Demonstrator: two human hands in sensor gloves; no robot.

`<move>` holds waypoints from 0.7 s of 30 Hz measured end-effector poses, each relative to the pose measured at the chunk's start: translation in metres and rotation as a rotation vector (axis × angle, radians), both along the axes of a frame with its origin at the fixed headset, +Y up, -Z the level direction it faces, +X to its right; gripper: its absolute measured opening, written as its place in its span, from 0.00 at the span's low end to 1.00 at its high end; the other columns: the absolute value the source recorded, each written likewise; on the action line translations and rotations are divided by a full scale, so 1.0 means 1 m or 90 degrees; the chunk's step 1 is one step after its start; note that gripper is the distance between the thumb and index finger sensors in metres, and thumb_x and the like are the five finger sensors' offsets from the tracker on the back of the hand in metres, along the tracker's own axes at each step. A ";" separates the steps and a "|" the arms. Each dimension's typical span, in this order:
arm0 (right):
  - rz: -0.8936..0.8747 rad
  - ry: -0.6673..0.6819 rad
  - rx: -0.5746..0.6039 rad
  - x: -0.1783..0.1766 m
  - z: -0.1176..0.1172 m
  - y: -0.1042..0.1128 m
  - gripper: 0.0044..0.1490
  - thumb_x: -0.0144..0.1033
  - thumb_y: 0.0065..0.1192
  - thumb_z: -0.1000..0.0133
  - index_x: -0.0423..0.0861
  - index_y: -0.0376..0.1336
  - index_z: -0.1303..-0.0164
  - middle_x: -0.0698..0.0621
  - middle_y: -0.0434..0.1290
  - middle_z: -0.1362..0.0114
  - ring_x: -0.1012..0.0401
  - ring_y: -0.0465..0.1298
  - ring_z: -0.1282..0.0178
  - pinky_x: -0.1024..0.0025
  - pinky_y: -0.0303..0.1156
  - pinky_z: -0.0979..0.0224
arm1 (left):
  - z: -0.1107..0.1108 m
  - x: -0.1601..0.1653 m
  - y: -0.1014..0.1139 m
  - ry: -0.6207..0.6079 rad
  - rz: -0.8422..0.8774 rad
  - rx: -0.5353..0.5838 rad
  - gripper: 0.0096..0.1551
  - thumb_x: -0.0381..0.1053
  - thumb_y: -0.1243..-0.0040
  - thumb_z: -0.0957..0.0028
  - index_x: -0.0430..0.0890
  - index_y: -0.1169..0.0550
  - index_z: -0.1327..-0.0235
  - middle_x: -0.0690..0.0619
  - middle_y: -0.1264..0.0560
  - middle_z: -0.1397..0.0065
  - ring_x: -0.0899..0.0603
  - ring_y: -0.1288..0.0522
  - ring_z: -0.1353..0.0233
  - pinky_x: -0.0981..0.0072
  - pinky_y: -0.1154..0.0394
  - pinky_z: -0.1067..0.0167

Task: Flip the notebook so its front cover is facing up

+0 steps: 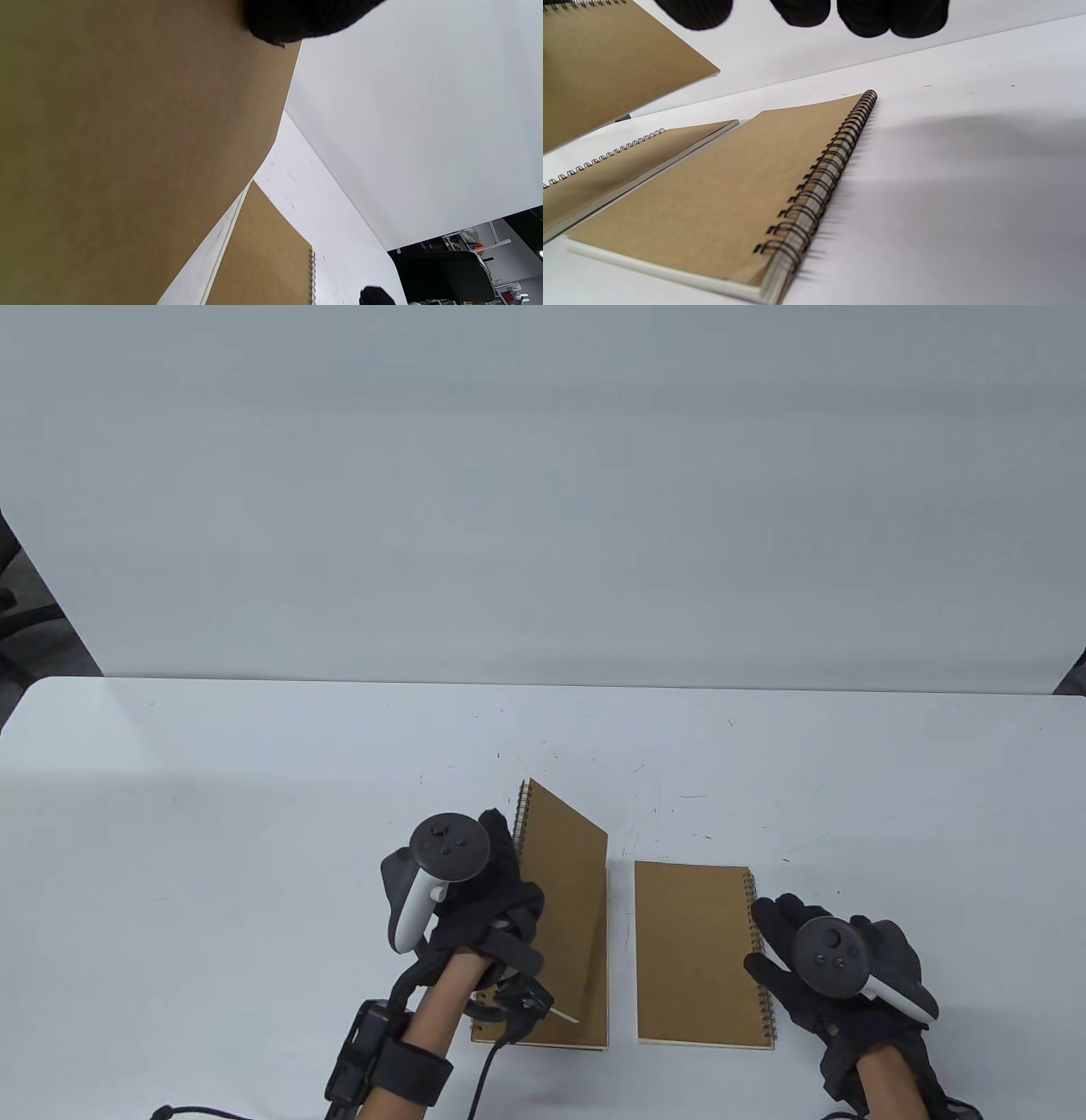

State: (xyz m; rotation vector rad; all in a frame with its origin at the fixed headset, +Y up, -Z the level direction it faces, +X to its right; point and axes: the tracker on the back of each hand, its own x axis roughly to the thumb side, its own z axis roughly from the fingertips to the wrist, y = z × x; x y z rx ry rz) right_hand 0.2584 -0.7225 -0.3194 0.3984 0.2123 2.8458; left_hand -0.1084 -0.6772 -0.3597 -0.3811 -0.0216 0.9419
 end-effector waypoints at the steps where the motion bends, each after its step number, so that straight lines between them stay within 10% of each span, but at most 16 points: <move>1: -0.003 -0.001 0.001 0.000 0.000 0.000 0.44 0.52 0.46 0.39 0.39 0.48 0.18 0.28 0.54 0.14 0.30 0.57 0.21 0.19 0.41 0.34 | 0.003 0.002 -0.006 0.003 0.005 -0.004 0.54 0.32 0.47 0.42 0.40 0.71 0.26 0.33 0.37 0.26 0.33 0.23 0.35 0.51 0.18 0.44; 12: -0.002 -0.005 -0.014 0.002 -0.002 -0.005 0.44 0.52 0.46 0.38 0.39 0.48 0.18 0.28 0.53 0.14 0.30 0.57 0.21 0.19 0.41 0.34 | 0.007 -0.014 -0.054 0.034 0.009 -0.050 0.55 0.34 0.46 0.40 0.40 0.73 0.28 0.33 0.38 0.27 0.35 0.23 0.37 0.54 0.18 0.45; 21: 0.006 -0.010 -0.037 0.004 -0.005 -0.012 0.44 0.52 0.46 0.38 0.39 0.48 0.18 0.28 0.55 0.14 0.31 0.59 0.21 0.19 0.41 0.34 | -0.001 0.004 -0.059 -0.001 -0.426 -0.013 0.60 0.49 0.41 0.39 0.42 0.72 0.25 0.35 0.36 0.29 0.41 0.23 0.43 0.58 0.18 0.53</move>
